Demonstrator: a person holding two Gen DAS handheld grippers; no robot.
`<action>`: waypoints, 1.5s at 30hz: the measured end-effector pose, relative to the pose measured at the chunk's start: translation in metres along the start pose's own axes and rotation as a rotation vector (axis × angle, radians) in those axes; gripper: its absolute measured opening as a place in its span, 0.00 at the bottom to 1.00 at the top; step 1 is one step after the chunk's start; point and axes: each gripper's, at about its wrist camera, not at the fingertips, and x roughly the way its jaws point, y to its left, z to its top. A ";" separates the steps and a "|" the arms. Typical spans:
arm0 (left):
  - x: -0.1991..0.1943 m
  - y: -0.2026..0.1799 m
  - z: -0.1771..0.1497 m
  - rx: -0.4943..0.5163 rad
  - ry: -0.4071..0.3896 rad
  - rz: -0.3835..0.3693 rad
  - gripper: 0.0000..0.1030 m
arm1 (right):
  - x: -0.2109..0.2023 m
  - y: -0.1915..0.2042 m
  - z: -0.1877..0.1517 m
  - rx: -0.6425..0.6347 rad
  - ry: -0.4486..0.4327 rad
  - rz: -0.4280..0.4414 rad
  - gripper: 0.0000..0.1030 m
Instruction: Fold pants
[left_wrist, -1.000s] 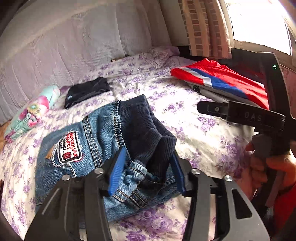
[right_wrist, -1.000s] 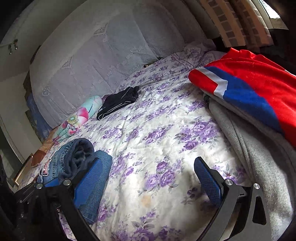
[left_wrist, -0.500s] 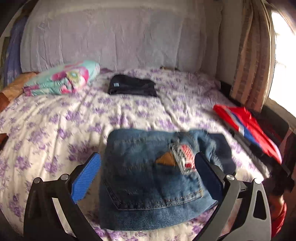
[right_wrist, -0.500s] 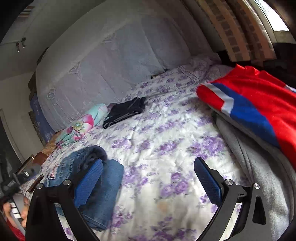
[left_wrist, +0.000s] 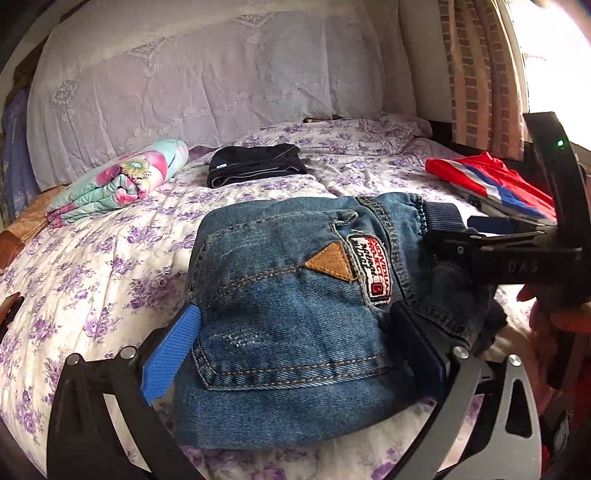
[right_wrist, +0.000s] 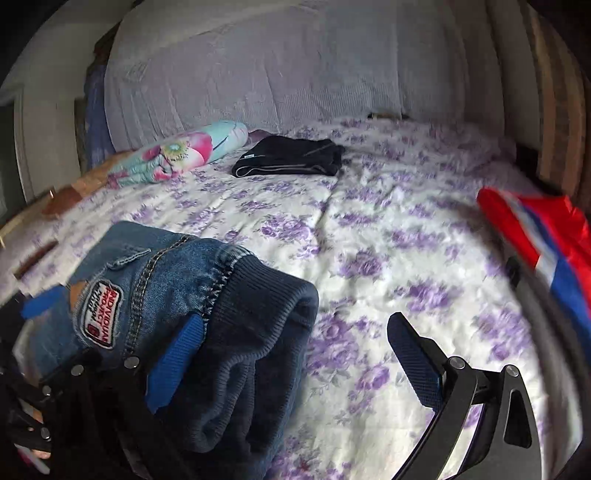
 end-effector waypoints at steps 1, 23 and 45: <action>-0.007 0.006 0.003 -0.028 -0.004 -0.025 0.96 | -0.009 -0.001 -0.002 -0.005 -0.037 -0.018 0.96; 0.009 0.107 0.036 -0.443 0.074 -0.167 0.96 | -0.056 0.039 0.009 -0.103 -0.176 0.043 0.96; 0.049 0.107 -0.018 -0.487 0.272 -0.438 0.95 | 0.020 -0.016 -0.026 0.228 0.202 0.455 0.97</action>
